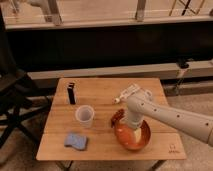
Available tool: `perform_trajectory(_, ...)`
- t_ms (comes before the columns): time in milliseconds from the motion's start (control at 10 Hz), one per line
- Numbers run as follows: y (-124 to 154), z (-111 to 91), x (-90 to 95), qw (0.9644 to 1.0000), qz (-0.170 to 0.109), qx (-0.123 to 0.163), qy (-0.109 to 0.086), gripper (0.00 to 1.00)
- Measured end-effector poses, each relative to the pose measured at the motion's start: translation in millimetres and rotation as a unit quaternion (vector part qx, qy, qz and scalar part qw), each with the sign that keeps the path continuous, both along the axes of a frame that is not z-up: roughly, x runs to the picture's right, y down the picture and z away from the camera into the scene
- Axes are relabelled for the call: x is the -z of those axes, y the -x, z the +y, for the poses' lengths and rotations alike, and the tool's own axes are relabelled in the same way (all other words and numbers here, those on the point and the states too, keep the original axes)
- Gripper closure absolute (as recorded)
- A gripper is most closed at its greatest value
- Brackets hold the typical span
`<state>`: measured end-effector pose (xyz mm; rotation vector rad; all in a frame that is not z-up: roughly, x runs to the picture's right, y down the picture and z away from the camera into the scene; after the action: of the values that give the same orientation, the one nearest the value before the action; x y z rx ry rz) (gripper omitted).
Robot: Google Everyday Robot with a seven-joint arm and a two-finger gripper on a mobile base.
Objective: Push the ceramic bowl across the table
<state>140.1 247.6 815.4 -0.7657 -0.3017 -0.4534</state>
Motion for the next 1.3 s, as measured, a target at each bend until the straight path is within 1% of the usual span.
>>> perform_trajectory(1300, 21.6, 0.1, -9.3, 0.9994, -0.026, 0.025, -0.002, 0.2)
